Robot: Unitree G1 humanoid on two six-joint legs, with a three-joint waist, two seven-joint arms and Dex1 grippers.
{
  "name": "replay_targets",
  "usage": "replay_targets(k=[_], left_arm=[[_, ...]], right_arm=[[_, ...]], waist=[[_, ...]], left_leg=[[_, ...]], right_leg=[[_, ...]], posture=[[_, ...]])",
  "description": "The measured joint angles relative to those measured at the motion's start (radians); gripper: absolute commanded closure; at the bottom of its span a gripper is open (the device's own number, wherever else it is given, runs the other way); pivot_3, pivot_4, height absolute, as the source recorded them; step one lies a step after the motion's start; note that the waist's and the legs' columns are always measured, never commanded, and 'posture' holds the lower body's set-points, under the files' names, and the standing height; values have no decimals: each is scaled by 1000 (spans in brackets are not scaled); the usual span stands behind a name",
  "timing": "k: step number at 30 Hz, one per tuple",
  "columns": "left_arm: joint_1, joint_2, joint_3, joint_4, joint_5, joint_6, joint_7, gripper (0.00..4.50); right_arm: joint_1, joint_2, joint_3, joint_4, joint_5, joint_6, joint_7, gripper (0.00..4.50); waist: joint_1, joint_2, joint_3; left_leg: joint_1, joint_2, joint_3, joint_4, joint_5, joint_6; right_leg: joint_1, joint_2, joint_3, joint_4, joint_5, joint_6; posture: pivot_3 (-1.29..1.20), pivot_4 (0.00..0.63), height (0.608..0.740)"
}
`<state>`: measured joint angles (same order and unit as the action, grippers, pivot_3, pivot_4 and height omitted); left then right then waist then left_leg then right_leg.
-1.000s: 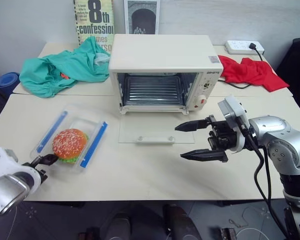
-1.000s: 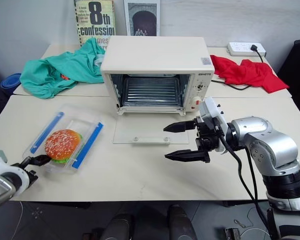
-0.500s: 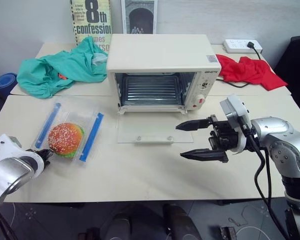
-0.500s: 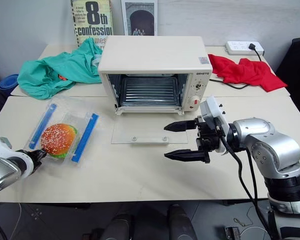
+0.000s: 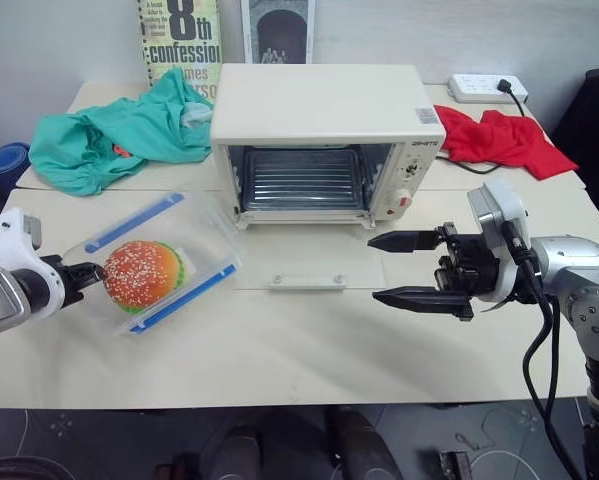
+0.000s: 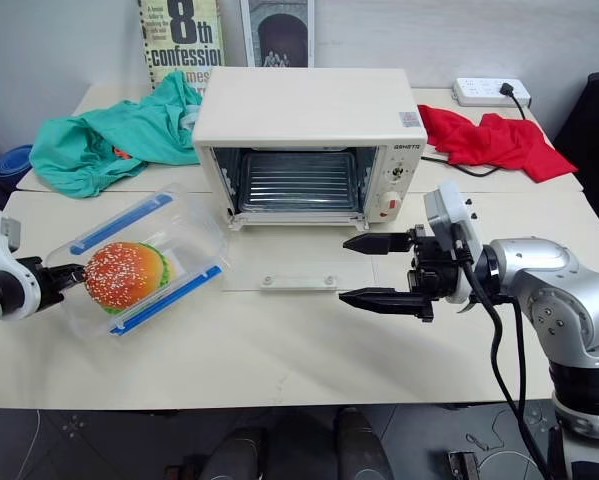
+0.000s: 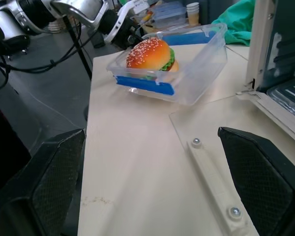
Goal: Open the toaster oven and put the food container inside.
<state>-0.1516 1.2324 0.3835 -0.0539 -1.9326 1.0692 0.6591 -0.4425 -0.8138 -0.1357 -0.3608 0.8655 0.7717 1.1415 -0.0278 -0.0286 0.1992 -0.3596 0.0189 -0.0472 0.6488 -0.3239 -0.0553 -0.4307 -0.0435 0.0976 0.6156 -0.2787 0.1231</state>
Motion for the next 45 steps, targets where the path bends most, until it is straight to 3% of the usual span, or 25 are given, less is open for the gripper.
replay_targets(k=[5, 9, 12, 18, 25, 34, 42, 45], left_arm=[[-243, -23, -178, 14, 21, 59, -73, 4290], [-461, -187, -366, 46, 83, 107, -67, 4290], [-639, -328, -479, 124, 211, 154, -78, 4290], [-869, -479, -548, 272, 543, 191, -216, 4290], [-962, -592, -556, 364, 812, 240, -407, 4290], [-963, -686, -482, 383, 1050, 285, -504, 1586], [-894, -691, -332, 264, 1119, 204, -637, 1586], [-856, -684, -206, 172, 1089, 187, -705, 1586]], right_arm=[[53, -20, -65, -20, 6, -6, -30, 0], [93, -44, -125, -51, 30, -4, -57, 0], [129, -48, -153, -82, 47, -1, -87, 0], [186, -49, -190, -123, 68, 2, -147, 0], [239, -42, -199, -166, 90, -6, -208, 0], [268, -36, -202, -190, 102, -22, -248, 0], [276, -36, -203, -187, 103, -29, -250, 0], [274, -37, -203, -183, 116, -27, -247, 0]], waist=[[2, 1, 0], [8, 1, 1], [17, 1, 1], [24, 1, 1], [23, 1, 1], [26, 1, 1], [26, 1, 1], [25, 1, 1]], left_leg=[[-4, 0, 0, 1, 0, 0], [-9, -1, -2, 5, 1, -1], [-12, -2, -2, 9, 2, -1], [-10, -4, -1, 10, 6, -1], [-9, -4, -3, 11, 7, 0], [-10, -6, -8, 13, 9, 1], [-12, -5, -8, 13, 9, 0], [-12, -5, -8, 13, 9, 0]], right_leg=[[-2, -1, 0, -1, 1, 1], [-4, -1, -1, -3, 3, 5], [-5, -1, 0, -2, 4, 7], [-3, -1, 1, 0, 5, 9], [-1, -1, 2, 1, 5, 10], [1, -2, 1, 2, 7, 12], [0, -2, 1, 2, 7, 12], [0, -2, 0, 1, 7, 12]], posture=[[0, 150, 740], [0, 150, 740], [0, 150, 740], [0, 150, 740], [0, 150, 740], [0, 150, 740], [0, 150, 740], [0, 150, 740]])
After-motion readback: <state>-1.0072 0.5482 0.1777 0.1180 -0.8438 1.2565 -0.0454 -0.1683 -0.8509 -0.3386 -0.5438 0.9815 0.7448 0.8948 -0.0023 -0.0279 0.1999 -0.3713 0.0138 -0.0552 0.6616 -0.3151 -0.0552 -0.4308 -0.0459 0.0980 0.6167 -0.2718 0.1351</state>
